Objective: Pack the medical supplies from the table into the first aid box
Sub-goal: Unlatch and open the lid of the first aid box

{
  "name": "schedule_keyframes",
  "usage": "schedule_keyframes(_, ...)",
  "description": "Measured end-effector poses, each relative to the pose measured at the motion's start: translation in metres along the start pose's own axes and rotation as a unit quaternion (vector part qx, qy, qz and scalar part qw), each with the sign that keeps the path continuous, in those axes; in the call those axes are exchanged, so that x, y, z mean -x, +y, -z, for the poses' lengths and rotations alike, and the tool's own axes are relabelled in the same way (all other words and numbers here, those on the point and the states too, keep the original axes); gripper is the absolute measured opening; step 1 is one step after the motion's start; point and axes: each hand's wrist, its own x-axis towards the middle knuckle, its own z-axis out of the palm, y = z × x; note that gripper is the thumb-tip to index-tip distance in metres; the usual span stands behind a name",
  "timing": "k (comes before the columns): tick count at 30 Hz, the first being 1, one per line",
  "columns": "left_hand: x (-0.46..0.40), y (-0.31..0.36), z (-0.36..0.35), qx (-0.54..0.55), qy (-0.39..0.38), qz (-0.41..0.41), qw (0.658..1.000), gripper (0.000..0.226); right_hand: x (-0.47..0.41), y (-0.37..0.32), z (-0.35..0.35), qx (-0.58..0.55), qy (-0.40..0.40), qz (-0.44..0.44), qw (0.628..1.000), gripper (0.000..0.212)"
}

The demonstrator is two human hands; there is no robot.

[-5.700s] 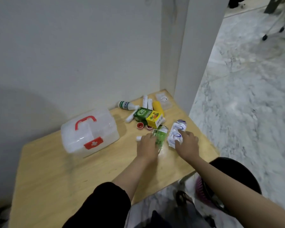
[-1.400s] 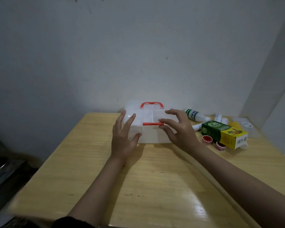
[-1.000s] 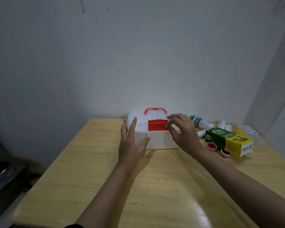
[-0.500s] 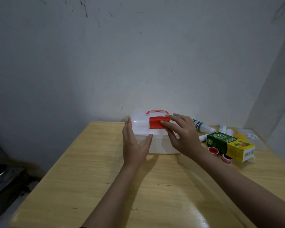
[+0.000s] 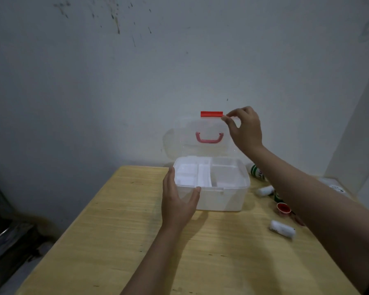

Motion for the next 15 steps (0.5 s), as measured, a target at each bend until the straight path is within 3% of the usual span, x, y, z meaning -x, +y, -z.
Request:
schedule_keyframes(5, 0.0, -0.003, -0.002, 0.001, 0.006, -0.001, 1.0, 0.083, -0.01, 0.008, -0.018, 0.042, -0.027, -0.029, 0.998, 0.037)
schedule_keyframes(11, 0.0, -0.004, 0.0, 0.044, -0.005, 0.017, 0.999, 0.084, -0.004, 0.02, 0.001, 0.058, -0.139, -0.01, 0.989, 0.052)
schedule_keyframes(15, -0.001, -0.008, 0.001, 0.057, -0.009, 0.021, 0.998, 0.084, 0.015, 0.021, 0.043, 0.04, -0.129, 0.021, 0.991, 0.047)
